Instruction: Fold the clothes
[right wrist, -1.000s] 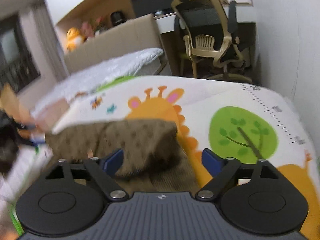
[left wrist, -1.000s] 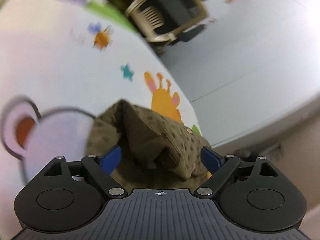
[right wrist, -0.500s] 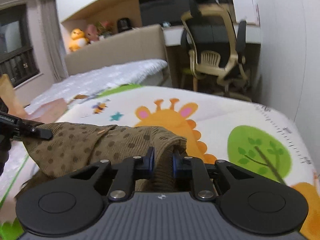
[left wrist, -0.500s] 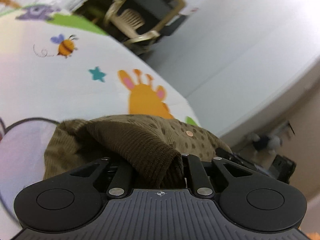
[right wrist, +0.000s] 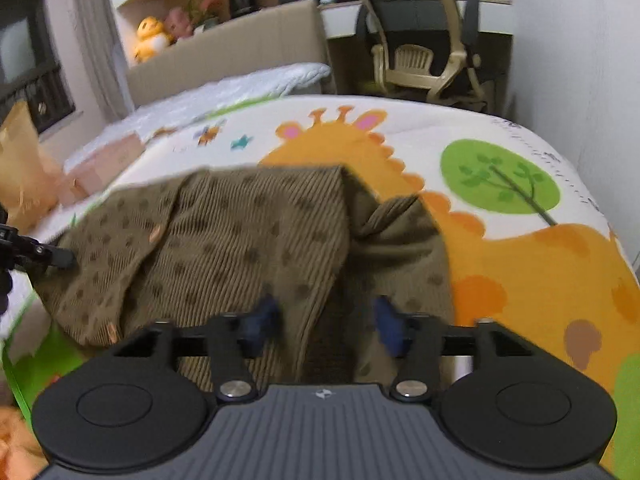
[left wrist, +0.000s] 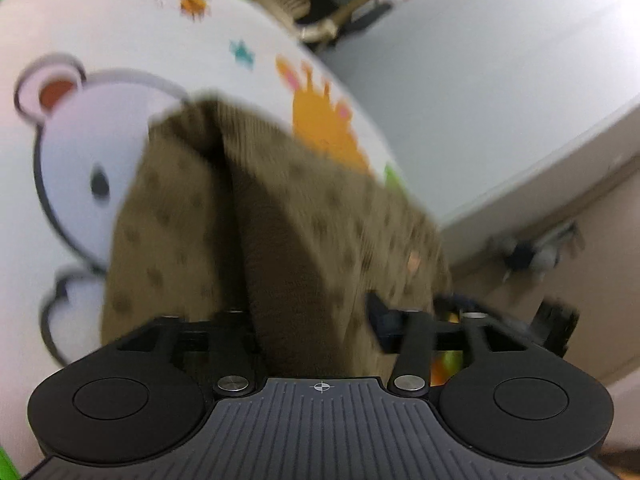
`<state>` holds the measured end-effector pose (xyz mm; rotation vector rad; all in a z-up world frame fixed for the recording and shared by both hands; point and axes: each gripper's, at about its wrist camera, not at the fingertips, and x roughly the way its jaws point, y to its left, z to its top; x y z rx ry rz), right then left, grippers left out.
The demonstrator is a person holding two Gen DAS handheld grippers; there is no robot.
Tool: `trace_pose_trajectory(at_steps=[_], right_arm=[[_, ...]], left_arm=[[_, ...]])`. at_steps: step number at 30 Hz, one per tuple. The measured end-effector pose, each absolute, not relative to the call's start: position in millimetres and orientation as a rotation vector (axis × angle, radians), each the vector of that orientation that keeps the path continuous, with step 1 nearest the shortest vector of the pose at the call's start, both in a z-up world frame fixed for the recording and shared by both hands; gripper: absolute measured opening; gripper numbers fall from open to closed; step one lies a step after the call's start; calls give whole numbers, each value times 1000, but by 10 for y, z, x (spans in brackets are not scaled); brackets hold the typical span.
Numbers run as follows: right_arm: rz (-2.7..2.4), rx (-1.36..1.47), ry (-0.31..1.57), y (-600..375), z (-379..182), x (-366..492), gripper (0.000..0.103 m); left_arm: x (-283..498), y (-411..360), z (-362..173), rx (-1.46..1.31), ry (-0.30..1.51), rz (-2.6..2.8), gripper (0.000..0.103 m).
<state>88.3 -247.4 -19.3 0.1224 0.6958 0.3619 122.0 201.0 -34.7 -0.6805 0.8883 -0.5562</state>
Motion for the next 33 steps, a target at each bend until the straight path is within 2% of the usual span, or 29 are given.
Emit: trace_pose_trajectory(at_steps=[1, 2, 4, 6, 9, 12, 16, 19, 22, 28, 33], right_arm=[[368, 151, 677, -2508, -137, 907, 74], [383, 197, 669, -2534, -90, 958, 80], [435, 331, 671, -2579, -31, 1116, 87], [453, 455, 727, -2573, -97, 1389, 87], [462, 532, 741, -2513, -156, 1705, 87], [470, 535, 691, -2427, -167, 1935, 88], [482, 539, 625, -2312, -181, 2242, 87], [364, 346, 641, -2236, -183, 2265, 87], [268, 226, 709, -2325, -279, 2191, 88], [227, 65, 784, -2425, -353, 1975, 90], [329, 205, 592, -2389, -50, 1887, 90]], left_arm=[[1288, 2059, -323, -710, 865, -554, 77], [1358, 2106, -303, -740, 844, -552, 80], [1546, 2146, -350, -808, 840, -553, 87], [1771, 2130, -472, -876, 886, -544, 90], [2104, 2104, -649, -975, 952, -529, 90], [2308, 2035, -559, -949, 922, -512, 89], [2389, 2061, -229, -773, 765, -451, 89], [2441, 2073, -141, -551, 803, -315, 90], [2385, 2138, -124, -455, 836, -256, 92], [2007, 2175, 321, -397, 656, -351, 93], [1966, 1743, 501, -435, 584, -592, 95]])
